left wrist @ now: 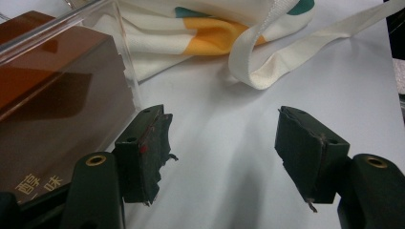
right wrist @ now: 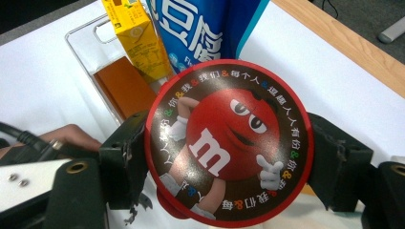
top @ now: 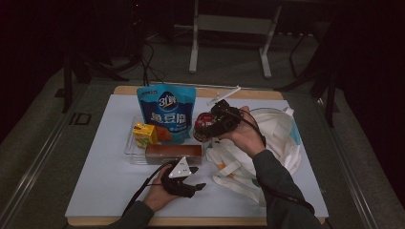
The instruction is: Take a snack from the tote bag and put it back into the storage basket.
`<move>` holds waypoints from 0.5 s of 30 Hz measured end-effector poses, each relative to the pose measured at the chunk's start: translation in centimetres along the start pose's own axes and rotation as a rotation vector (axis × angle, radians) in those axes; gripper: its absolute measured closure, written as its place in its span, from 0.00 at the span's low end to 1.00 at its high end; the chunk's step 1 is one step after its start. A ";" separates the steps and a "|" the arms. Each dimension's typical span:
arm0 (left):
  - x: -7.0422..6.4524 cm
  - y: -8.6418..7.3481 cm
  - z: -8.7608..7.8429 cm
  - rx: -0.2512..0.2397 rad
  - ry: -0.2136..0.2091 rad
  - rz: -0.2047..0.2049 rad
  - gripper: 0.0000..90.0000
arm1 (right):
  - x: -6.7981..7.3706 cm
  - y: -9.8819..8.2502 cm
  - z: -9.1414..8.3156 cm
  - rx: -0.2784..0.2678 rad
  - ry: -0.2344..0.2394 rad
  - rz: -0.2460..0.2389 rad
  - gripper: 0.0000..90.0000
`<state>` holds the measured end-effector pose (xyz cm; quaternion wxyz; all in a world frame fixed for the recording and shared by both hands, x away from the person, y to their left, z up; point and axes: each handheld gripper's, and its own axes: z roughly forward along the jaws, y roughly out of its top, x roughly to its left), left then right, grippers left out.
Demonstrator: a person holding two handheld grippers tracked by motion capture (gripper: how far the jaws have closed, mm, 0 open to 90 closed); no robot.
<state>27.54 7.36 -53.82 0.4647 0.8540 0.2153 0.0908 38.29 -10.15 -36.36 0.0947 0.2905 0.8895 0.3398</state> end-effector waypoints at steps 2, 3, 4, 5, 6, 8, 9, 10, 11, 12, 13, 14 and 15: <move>0.0 0.0 0.0 0.000 0.000 0.000 0.39 | 0.0 0.1 0.5 0.002 -0.002 0.000 0.29; 0.0 0.0 0.0 0.000 0.000 0.000 0.39 | 0.0 0.1 0.7 0.001 -0.004 0.003 0.29; 0.0 0.0 0.0 0.000 -0.001 -0.001 0.39 | 0.0 0.1 0.9 -0.001 -0.010 0.001 0.29; 0.0 0.0 0.0 -0.001 -0.001 -0.002 0.39 | 0.0 0.2 1.2 0.002 -0.016 -0.002 0.29; 0.0 0.0 0.0 0.001 -0.001 0.000 0.39 | 0.0 0.2 1.4 0.005 -0.017 0.000 0.29; 0.0 0.0 0.0 0.002 0.000 0.002 0.39 | -0.1 0.2 1.9 0.006 -0.016 0.006 0.29; 0.0 0.0 0.0 0.001 -0.001 0.001 0.39 | -0.1 0.3 2.1 0.004 -0.017 0.006 0.29; 0.0 0.0 0.0 -0.001 -0.001 -0.001 0.39 | -0.1 0.3 2.2 0.006 -0.016 0.010 0.29; 0.0 0.0 0.0 -0.001 -0.001 -0.001 0.39 | -0.1 0.3 2.4 0.007 -0.015 0.010 0.29; 0.0 0.0 0.0 -0.001 -0.001 -0.001 0.39 | -0.1 0.3 2.6 0.008 -0.016 0.013 0.29; 0.0 0.0 0.0 -0.001 -0.002 0.000 0.39 | -0.1 0.4 2.7 0.007 -0.015 0.010 0.29; 0.0 0.0 0.0 -0.001 -0.002 0.000 0.39 | -0.1 0.4 2.7 0.007 -0.015 0.010 0.29; 0.0 0.0 0.0 -0.001 -0.002 0.000 0.39 | -0.1 0.4 2.8 0.009 -0.015 0.012 0.29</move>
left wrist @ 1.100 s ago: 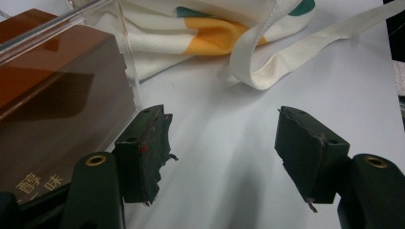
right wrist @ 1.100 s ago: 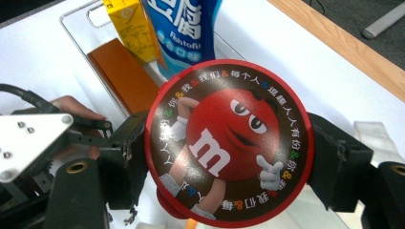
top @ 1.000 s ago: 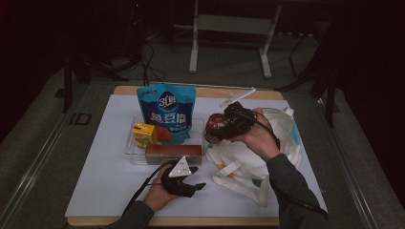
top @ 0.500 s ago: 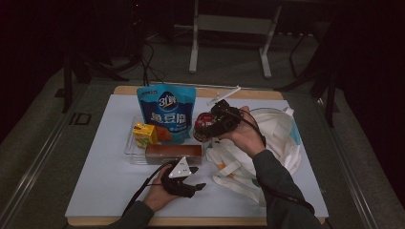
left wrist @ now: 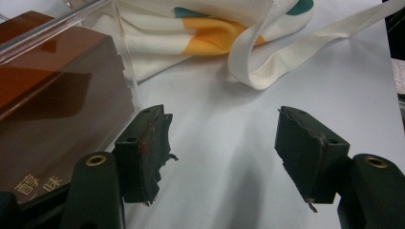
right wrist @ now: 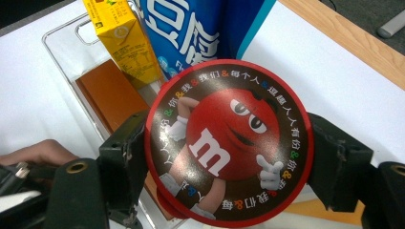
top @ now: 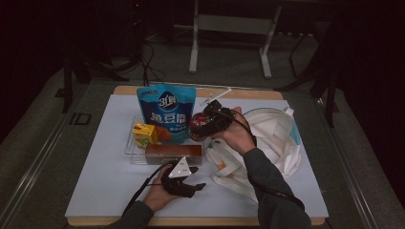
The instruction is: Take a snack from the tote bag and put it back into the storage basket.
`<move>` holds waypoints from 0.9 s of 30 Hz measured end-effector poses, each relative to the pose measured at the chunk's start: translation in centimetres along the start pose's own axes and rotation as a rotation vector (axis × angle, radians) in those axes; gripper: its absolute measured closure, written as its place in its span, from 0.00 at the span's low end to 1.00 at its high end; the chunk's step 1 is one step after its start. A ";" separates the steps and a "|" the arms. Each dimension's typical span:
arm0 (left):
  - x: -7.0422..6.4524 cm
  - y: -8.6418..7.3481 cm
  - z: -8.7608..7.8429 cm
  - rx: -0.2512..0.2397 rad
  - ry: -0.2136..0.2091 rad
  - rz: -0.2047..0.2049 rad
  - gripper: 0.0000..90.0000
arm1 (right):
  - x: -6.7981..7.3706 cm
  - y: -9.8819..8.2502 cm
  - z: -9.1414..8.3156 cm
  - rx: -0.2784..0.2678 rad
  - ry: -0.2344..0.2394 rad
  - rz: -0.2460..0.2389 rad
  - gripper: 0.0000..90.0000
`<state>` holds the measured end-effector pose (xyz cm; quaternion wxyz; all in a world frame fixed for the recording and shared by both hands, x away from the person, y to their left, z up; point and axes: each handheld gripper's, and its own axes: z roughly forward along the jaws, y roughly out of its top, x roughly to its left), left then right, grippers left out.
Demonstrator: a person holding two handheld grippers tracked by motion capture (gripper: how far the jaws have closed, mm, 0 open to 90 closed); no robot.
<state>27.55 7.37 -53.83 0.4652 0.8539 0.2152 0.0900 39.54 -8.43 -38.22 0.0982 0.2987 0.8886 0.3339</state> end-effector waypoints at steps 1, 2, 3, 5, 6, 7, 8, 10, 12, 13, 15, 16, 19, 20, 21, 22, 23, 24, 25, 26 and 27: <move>0.0 0.0 0.0 0.000 0.000 -0.001 0.39 | 0.0 0.0 0.0 0.000 0.000 0.000 0.29; 0.0 0.0 0.0 0.001 -0.001 -0.003 0.39 | 0.1 0.0 0.3 0.000 0.002 0.001 0.29; 0.0 0.0 0.0 0.001 -0.001 -0.002 0.39 | 0.1 0.0 0.5 -0.001 0.001 0.003 0.29; 0.0 0.0 0.0 0.000 0.000 0.001 0.39 | 0.2 0.0 0.7 -0.001 0.009 0.000 0.29; 0.0 0.0 0.0 0.000 0.000 0.000 0.39 | 0.3 0.0 0.8 0.001 0.010 0.001 0.29; 0.0 0.0 0.0 -0.001 0.001 0.000 0.39 | 0.3 0.0 1.0 0.002 0.006 -0.003 0.29; 0.0 0.0 0.0 -0.001 0.001 0.000 0.39 | 0.4 0.0 1.1 0.009 0.004 0.000 0.29; 0.0 0.0 0.0 -0.001 0.001 0.001 0.39 | 0.3 0.0 1.5 0.012 0.000 0.004 0.29; 0.0 0.0 0.0 -0.001 0.001 0.001 0.39 | 0.2 0.0 1.7 0.012 0.000 0.005 0.29; 0.0 0.0 0.0 -0.001 0.000 0.002 0.39 | 0.1 -0.1 2.1 0.015 0.000 0.013 0.29; 0.0 0.0 0.0 0.000 0.000 0.003 0.39 | 0.0 -0.3 2.3 0.017 -0.001 0.015 0.29; 0.0 0.0 0.0 0.000 0.000 0.002 0.39 | 0.0 -0.3 2.5 0.018 -0.002 0.016 0.29; 0.0 0.0 0.0 0.000 0.000 0.002 0.39 | 0.0 -0.4 2.9 0.022 -0.004 0.018 0.29; 0.0 0.0 0.0 0.001 0.001 0.002 0.39 | 0.0 -0.5 3.1 0.025 -0.006 0.018 0.29; 0.0 0.0 0.0 0.000 0.001 0.002 0.39 | 0.1 -0.5 3.2 0.028 -0.005 0.015 0.29; 0.0 0.0 0.0 0.001 0.001 0.002 0.39 | 0.1 -0.5 3.4 0.028 -0.007 0.015 0.29; 0.0 0.0 0.0 0.001 0.001 0.002 0.39 | 0.1 -0.5 3.5 0.029 -0.008 0.014 0.29; 0.0 0.0 0.0 0.002 0.001 0.004 0.39 | 0.2 -0.5 3.6 0.031 -0.010 0.013 0.29; 0.0 0.0 0.0 0.001 0.001 0.003 0.39 | 0.2 -0.6 3.8 0.034 -0.009 0.015 0.29; 0.0 0.0 0.0 0.000 0.000 0.002 0.39 | 0.2 -0.6 4.0 0.034 -0.012 0.016 0.29; 0.0 0.0 0.0 0.000 -0.001 0.001 0.39 | 0.2 -0.6 4.1 0.035 -0.015 0.016 0.29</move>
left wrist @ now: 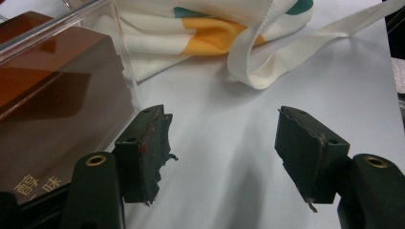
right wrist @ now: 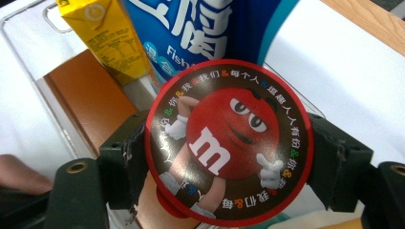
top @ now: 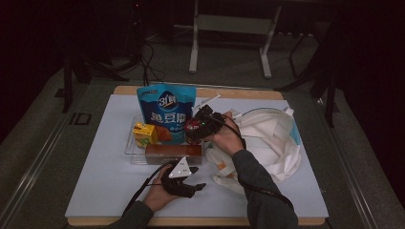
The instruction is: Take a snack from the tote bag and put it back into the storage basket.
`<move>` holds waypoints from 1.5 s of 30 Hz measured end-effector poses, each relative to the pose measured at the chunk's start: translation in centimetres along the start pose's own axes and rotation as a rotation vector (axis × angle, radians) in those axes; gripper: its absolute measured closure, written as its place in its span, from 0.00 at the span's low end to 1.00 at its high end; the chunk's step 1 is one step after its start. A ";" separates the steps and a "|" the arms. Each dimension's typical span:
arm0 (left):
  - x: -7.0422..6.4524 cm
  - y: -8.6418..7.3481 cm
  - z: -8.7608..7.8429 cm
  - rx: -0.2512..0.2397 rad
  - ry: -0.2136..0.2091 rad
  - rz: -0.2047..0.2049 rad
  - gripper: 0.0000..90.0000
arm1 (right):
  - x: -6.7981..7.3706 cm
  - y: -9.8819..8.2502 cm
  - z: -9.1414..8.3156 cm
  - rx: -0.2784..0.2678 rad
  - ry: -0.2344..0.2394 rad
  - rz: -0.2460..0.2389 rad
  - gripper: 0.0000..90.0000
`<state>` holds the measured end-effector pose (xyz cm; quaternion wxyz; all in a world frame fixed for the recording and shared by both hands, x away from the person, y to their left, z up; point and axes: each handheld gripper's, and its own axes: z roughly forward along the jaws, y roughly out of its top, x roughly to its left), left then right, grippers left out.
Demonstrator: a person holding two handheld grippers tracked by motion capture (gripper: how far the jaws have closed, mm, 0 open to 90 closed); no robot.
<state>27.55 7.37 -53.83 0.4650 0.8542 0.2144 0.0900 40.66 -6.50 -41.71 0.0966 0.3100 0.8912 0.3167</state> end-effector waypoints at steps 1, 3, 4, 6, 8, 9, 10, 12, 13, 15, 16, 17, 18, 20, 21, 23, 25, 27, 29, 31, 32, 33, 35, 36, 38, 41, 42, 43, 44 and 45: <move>0.0 0.0 0.0 0.000 -0.001 0.000 0.39 | 0.0 0.0 0.2 0.001 -0.006 -0.001 0.29; 0.0 0.0 0.0 0.000 -0.001 0.000 0.39 | 0.1 0.0 0.5 0.000 -0.018 -0.008 0.29; 0.0 0.0 0.0 -0.001 -0.001 0.000 0.39 | 0.1 0.0 0.6 -0.004 -0.018 -0.002 0.29; 0.0 0.0 0.0 0.000 0.000 0.002 0.39 | 0.2 -0.1 1.0 -0.010 -0.024 -0.003 0.29; 0.0 0.0 0.0 0.000 0.000 0.002 0.39 | 0.1 -0.1 1.2 -0.020 -0.031 -0.002 0.29; 0.0 0.0 0.0 0.000 0.000 0.002 0.39 | 0.1 -0.1 1.3 -0.024 -0.034 0.003 0.29; 0.0 0.0 0.0 0.000 0.000 0.003 0.39 | 0.1 -0.1 1.3 -0.028 -0.037 0.007 0.29; 0.0 0.0 0.0 0.000 0.000 0.003 0.39 | 0.0 -0.1 1.3 -0.032 -0.039 0.010 0.29; 0.0 0.0 0.0 0.001 0.000 0.003 0.39 | -0.1 -0.1 1.4 -0.044 -0.042 0.015 0.29; 0.0 0.0 0.0 0.001 0.000 0.003 0.39 | -0.1 -0.1 1.5 -0.057 -0.047 0.020 0.29; 0.0 0.0 0.0 0.001 0.000 0.003 0.39 | -0.1 -0.1 1.6 -0.062 -0.050 0.022 0.29; 0.0 0.0 0.0 0.001 0.000 0.003 0.39 | -0.1 -0.2 1.6 -0.073 -0.057 0.023 0.29; 0.0 0.0 0.0 0.000 0.000 0.003 0.39 | 0.0 -0.2 1.7 -0.078 -0.060 0.023 0.29; 0.0 0.0 0.0 0.000 0.000 0.004 0.39 | 0.1 -0.4 1.8 -0.081 -0.066 0.013 0.29; 0.0 0.0 0.0 0.001 0.000 0.005 0.39 | 0.2 -0.5 1.9 -0.084 -0.071 0.000 0.29; 0.0 0.0 0.0 0.000 0.000 0.004 0.39 | 0.3 -0.8 2.0 -0.085 -0.072 -0.009 0.29; 0.0 0.0 0.0 0.000 0.000 0.004 0.39 | 0.5 -1.0 2.3 -0.077 -0.084 -0.026 0.29; 0.0 0.0 0.0 -0.002 -0.001 0.001 0.39 | 0.7 -1.1 2.6 -0.059 -0.086 -0.038 0.29; 0.0 0.0 0.0 -0.002 -0.001 0.001 0.39 | 0.9 -1.3 2.7 -0.054 -0.091 -0.042 0.29; 0.0 0.0 0.0 -0.001 -0.001 0.000 0.39 | 0.8 -1.4 2.6 -0.046 -0.083 -0.035 0.29; 0.0 0.0 0.0 -0.001 -0.001 0.000 0.39 | 0.8 -1.4 2.6 -0.046 -0.083 -0.035 0.29; 0.0 0.0 0.0 -0.002 -0.001 0.001 0.39 | 0.7 -1.5 2.5 -0.032 -0.075 -0.026 0.28; 0.0 0.0 0.0 -0.001 0.000 0.002 0.39 | 0.6 -1.6 2.4 -0.026 -0.068 -0.009 0.28; 0.0 0.0 0.0 -0.001 -0.001 0.002 0.39 | 0.5 -1.6 2.4 -0.023 -0.065 -0.006 0.28; 0.0 0.0 0.0 0.000 0.000 0.002 0.39 | 0.5 -1.8 2.3 -0.019 -0.060 -0.001 0.28; 0.0 0.0 0.0 0.000 0.000 0.002 0.39 | 0.4 -1.8 2.3 -0.016 -0.058 0.008 0.28; 0.0 0.0 0.0 0.001 0.000 0.001 0.39 | 0.5 -1.8 2.4 -0.013 -0.059 0.010 0.28; 0.0 0.0 0.0 0.000 -0.001 0.001 0.39 | 0.5 -1.8 2.4 -0.008 -0.062 0.009 0.28; 0.0 0.0 0.0 0.002 -0.001 0.003 0.39 | 0.6 -1.7 2.5 -0.005 -0.066 0.003 0.28; 0.0 0.0 0.0 0.002 -0.001 0.004 0.39 | 0.7 -1.7 2.5 0.000 -0.072 -0.003 0.28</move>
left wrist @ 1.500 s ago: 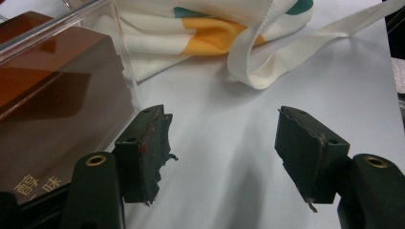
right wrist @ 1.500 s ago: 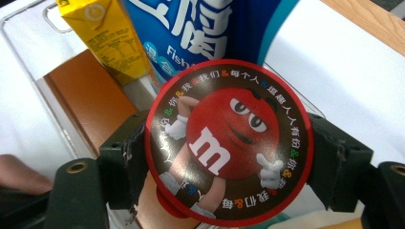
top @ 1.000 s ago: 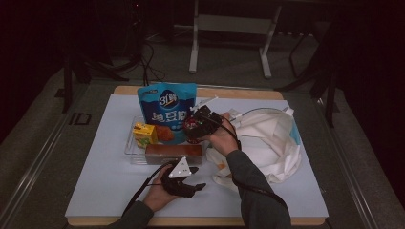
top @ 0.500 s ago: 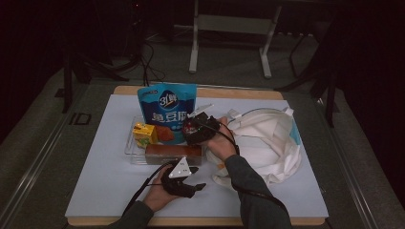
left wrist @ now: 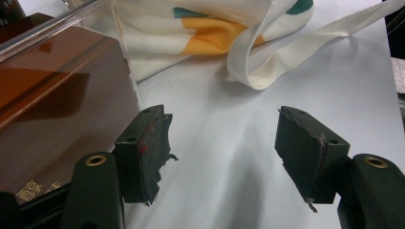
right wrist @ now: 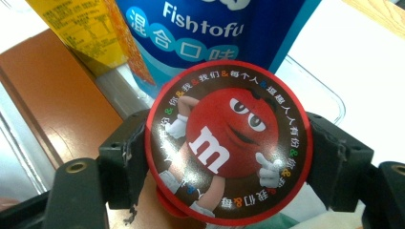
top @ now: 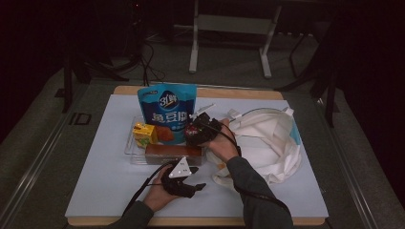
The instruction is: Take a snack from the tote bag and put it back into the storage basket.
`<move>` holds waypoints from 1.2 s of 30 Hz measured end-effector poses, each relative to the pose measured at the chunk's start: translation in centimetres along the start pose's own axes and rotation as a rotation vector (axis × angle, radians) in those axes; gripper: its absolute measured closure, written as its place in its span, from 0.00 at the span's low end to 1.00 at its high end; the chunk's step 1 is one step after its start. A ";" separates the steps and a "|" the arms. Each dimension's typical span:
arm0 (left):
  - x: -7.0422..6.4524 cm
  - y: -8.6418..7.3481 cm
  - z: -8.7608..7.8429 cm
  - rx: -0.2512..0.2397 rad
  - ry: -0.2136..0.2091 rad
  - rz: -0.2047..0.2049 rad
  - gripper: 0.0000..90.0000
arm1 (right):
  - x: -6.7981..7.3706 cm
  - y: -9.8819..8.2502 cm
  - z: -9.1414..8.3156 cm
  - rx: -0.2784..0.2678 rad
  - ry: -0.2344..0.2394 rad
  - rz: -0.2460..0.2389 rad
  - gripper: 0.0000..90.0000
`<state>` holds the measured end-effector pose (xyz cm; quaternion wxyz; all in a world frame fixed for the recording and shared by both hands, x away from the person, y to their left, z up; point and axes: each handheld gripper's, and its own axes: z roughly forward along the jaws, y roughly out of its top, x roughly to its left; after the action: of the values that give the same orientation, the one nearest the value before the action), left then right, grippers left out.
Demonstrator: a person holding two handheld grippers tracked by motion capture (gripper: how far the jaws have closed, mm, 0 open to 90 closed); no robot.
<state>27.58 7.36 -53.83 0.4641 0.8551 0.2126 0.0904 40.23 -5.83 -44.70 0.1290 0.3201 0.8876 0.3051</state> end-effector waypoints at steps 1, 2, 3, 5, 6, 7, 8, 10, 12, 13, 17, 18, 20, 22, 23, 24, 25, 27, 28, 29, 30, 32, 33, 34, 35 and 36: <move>0.0 0.0 0.0 0.000 0.000 0.000 0.39 | 0.0 0.0 0.0 0.003 -0.003 -0.003 0.28; 0.0 0.0 0.0 0.000 -0.001 0.000 0.39 | 0.1 0.0 0.1 0.007 -0.005 -0.004 0.28; 0.0 0.0 0.0 0.000 -0.001 -0.001 0.39 | 0.1 0.0 0.2 0.011 -0.006 0.000 0.28; 0.0 0.0 0.0 0.000 -0.002 -0.001 0.39 | 0.0 0.0 0.2 0.017 -0.002 0.011 0.28; 0.0 0.0 0.0 0.001 -0.001 0.000 0.39 | 0.0 0.0 0.2 0.019 0.000 0.016 0.28; 0.0 0.0 0.0 0.001 -0.002 0.000 0.39 | 0.0 0.0 0.2 0.017 -0.001 0.019 0.28; 0.0 0.0 0.0 0.001 -0.002 0.000 0.39 | 0.0 -0.1 0.2 0.017 -0.002 0.018 0.28; 0.0 0.0 0.0 0.001 -0.001 0.000 0.39 | 0.0 -0.1 0.2 0.020 -0.006 0.022 0.28; 0.0 0.0 0.0 0.002 -0.001 0.000 0.39 | 0.0 -0.2 0.0 0.013 0.006 0.025 0.27; 0.0 0.0 0.0 0.004 -0.001 0.001 0.39 | 0.0 -0.2 -0.1 0.011 0.005 0.025 0.27; 0.0 0.0 0.0 0.005 -0.001 0.001 0.39 | -0.2 -0.2 -0.6 0.002 0.004 0.023 0.28; 0.0 0.0 0.0 0.004 -0.001 -0.001 0.39 | -0.2 -0.2 -0.8 -0.001 0.006 0.024 0.28; 0.0 0.0 0.0 0.004 -0.001 -0.001 0.39 | -0.3 -0.2 -1.1 -0.007 0.007 0.027 0.28; 0.0 0.0 0.0 0.003 -0.002 -0.001 0.39 | -0.4 -0.3 -1.4 -0.013 0.009 0.023 0.28; 0.0 0.0 0.0 0.003 -0.001 -0.001 0.39 | -0.4 -0.3 -1.5 -0.016 0.007 0.021 0.28; 0.0 0.0 0.0 0.003 -0.001 0.000 0.39 | -0.4 -0.3 -1.6 -0.017 0.007 0.023 0.28; 0.0 0.0 0.0 0.003 -0.001 0.000 0.39 | -0.4 -0.3 -1.7 -0.016 0.009 0.022 0.28; 0.0 0.0 0.0 0.003 0.000 -0.001 0.39 | -0.5 -0.4 -2.0 -0.016 0.009 0.014 0.28; 0.0 0.0 0.0 0.003 -0.001 -0.001 0.39 | -0.5 -0.4 -2.2 -0.016 0.008 0.009 0.28; 0.0 0.0 0.0 0.003 0.000 -0.001 0.39 | -0.5 -0.5 -2.3 -0.017 0.009 0.008 0.28; 0.0 0.0 0.0 0.003 0.000 -0.002 0.39 | -0.5 -0.5 -2.4 -0.019 0.009 0.009 0.28; 0.0 0.0 0.0 0.003 0.000 -0.002 0.39 | -0.6 -0.5 -2.7 -0.021 0.012 0.006 0.28; 0.0 0.0 0.0 0.004 0.000 -0.002 0.39 | -0.5 -0.6 -2.8 -0.022 0.011 0.002 0.28; 0.0 0.0 0.0 0.004 0.000 -0.002 0.39 | -0.5 -0.6 -2.8 -0.021 0.011 0.000 0.29; 0.0 0.0 0.0 0.005 0.000 -0.002 0.39 | -0.5 -0.7 -2.9 -0.020 0.010 -0.004 0.29; 0.0 0.0 0.0 0.005 0.000 -0.002 0.39 | -0.5 -0.7 -3.0 -0.022 0.013 -0.006 0.29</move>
<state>27.59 7.32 -53.83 0.4621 0.8560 0.2136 0.0895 38.96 -7.98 -42.77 0.1277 0.3141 0.8860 0.3163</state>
